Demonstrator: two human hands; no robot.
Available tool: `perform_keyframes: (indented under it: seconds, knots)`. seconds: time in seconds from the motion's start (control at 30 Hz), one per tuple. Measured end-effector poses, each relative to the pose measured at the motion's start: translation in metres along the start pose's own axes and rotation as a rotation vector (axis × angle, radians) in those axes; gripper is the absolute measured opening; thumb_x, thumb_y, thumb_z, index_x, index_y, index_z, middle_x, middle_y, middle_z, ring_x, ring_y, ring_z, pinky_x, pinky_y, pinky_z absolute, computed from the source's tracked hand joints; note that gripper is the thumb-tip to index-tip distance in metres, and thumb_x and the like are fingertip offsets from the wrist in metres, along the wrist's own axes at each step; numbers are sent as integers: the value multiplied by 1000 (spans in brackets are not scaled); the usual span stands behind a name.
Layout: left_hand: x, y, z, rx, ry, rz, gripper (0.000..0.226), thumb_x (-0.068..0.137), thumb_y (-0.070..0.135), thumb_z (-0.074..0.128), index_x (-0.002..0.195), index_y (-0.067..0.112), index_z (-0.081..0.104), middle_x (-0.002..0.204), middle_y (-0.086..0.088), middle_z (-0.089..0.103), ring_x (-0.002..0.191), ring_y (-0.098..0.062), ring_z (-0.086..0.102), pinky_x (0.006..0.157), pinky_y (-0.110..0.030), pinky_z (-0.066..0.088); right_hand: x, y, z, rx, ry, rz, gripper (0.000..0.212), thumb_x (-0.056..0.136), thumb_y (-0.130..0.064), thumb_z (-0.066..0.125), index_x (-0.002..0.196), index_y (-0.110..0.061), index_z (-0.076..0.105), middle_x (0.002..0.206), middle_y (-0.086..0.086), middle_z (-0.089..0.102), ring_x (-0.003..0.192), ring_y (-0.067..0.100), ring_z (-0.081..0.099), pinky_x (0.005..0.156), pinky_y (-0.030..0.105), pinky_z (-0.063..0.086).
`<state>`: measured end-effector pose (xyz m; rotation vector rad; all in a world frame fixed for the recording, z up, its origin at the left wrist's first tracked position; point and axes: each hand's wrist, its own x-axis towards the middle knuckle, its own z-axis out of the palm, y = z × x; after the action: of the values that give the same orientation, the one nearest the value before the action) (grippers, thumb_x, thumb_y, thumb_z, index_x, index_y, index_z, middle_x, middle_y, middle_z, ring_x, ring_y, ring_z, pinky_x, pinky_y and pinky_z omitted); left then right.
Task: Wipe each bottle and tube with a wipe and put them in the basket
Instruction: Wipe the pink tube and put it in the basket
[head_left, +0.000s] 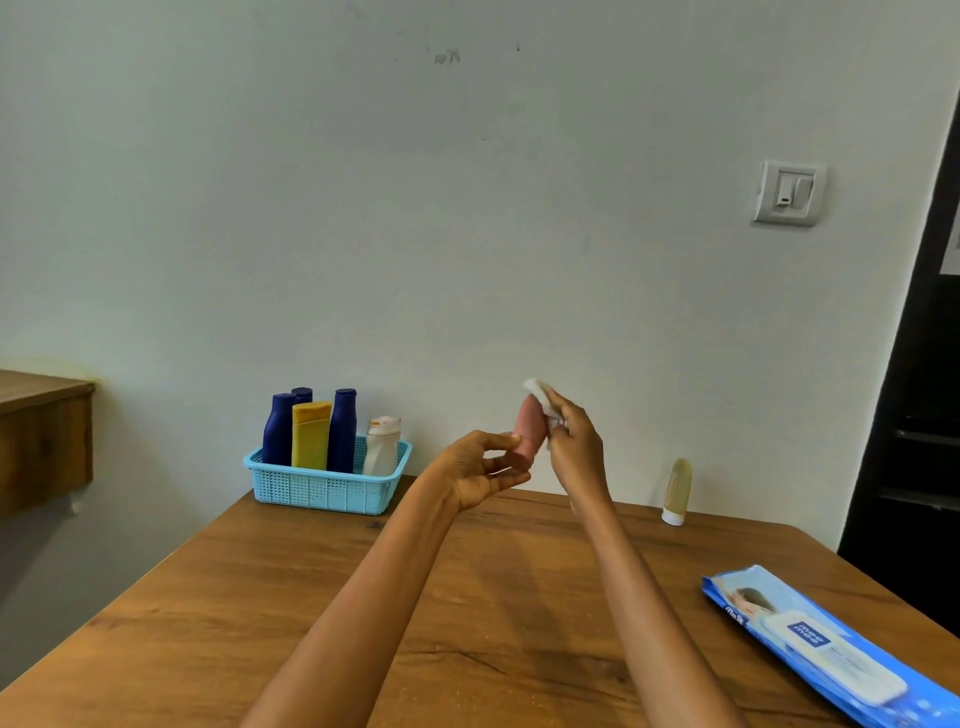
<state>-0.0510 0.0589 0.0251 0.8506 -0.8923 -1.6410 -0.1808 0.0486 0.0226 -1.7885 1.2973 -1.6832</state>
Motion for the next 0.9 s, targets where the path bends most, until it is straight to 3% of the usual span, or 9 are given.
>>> perform_keyframes:
  seconds: [0.2, 0.27, 0.4, 0.53, 0.6, 0.7, 0.9]
  knots:
    - [1, 4, -3, -28, 78, 65, 32, 84, -4, 60, 115, -5, 50, 93, -23, 57, 82, -30, 60, 59, -36, 54, -4, -5, 11, -204, -49, -86, 36, 95, -4, 47, 128, -14, 57, 125, 6, 59, 111, 23, 57, 80, 20, 46]
    - [2, 3, -7, -28, 109, 80, 29, 86, -4, 58, 114, -5, 50, 90, -22, 57, 79, -28, 59, 62, -37, 53, -6, -5, 13, -243, -55, -116, 28, 93, -5, 51, 116, -11, 65, 114, 7, 65, 101, 24, 61, 76, 21, 47]
    - [4, -1, -11, -14, 127, 75, 21, 85, -5, 58, 104, -3, 52, 89, -20, 58, 78, -26, 60, 67, -37, 53, -1, -2, 6, -308, -12, -103, 24, 91, -2, 50, 91, -8, 73, 100, 6, 70, 90, 18, 63, 62, 10, 40]
    - [5, -2, -5, -10, 106, 74, 11, 83, -5, 60, 94, -3, 57, 89, -20, 59, 80, -27, 60, 65, -37, 54, -1, -2, -1, -227, 116, -201, 27, 93, 0, 48, 113, -8, 65, 116, 7, 63, 108, 19, 58, 80, 16, 46]
    - [7, -4, -1, -19, 81, 82, 8, 84, -5, 60, 91, -3, 60, 88, -19, 59, 79, -26, 60, 68, -38, 55, -2, -3, 2, -226, 27, -297, 29, 95, -4, 47, 116, -12, 64, 125, 4, 59, 119, 16, 52, 92, 20, 45]
    - [8, -6, 5, -36, 29, 100, 7, 84, -5, 59, 90, -3, 63, 83, -17, 61, 77, -25, 60, 64, -35, 59, -3, -2, 10, -308, -88, -289, 29, 96, -15, 47, 119, -15, 64, 136, -1, 53, 125, 14, 47, 102, 27, 40]
    - [5, -10, 8, 12, -35, 69, 23, 84, -3, 62, 105, -8, 57, 94, -23, 61, 85, -29, 62, 66, -39, 59, 7, 4, -7, -205, -71, -136, 36, 101, -20, 38, 134, -14, 50, 144, 5, 44, 131, 19, 42, 101, 23, 34]
